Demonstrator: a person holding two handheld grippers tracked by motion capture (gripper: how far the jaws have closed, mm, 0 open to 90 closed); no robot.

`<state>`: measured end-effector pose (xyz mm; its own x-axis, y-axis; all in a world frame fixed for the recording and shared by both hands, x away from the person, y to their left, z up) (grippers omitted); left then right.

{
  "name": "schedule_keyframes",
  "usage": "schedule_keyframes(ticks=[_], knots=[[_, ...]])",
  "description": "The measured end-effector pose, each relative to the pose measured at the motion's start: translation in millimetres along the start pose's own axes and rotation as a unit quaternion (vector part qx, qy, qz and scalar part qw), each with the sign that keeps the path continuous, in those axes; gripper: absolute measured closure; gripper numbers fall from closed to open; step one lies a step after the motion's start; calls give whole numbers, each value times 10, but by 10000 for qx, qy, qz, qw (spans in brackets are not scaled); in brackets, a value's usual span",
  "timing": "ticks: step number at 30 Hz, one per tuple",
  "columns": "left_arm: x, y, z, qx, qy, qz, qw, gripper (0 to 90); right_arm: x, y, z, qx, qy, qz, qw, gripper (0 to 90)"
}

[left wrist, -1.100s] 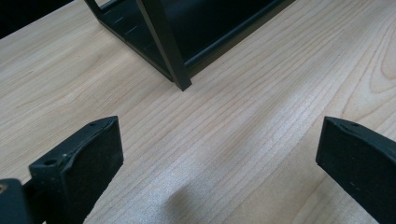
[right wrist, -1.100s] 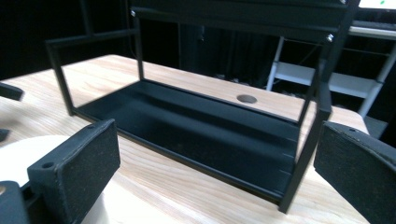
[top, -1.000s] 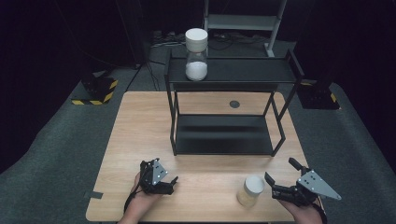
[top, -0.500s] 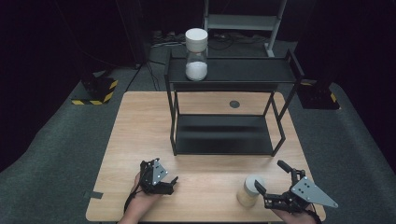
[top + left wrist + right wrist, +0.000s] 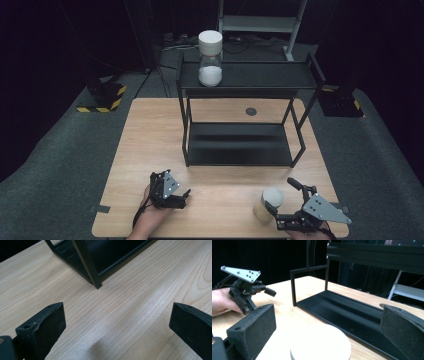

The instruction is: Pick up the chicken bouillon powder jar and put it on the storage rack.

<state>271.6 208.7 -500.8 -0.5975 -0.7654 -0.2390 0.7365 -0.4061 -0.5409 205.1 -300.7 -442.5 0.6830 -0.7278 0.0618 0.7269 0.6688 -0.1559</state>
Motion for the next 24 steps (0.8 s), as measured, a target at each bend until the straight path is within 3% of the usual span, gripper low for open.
schedule_keyframes(ticks=[10, 24], knots=[[2, -1, -2, 7, 15, -1, 10000, 9, -23, 21, -108, -156, 12, 82, 9998, 19], [-2, -1, -2, 8, -4, -6, 10000, 10, 45, 84, -282, -331, 5, 285, 9990, 132]])
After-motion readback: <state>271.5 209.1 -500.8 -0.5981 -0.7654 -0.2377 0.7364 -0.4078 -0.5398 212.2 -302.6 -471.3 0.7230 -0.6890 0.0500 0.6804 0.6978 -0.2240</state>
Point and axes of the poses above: each handheld gripper's, and its own axes: y roughly forward along the jaws, z roughly out of its top, x roughly to its right, the point moved 6 cm from there along y, roughly forward along the jaws, and after that the axes turned 1 degree about -z, right-handed, at the moved point
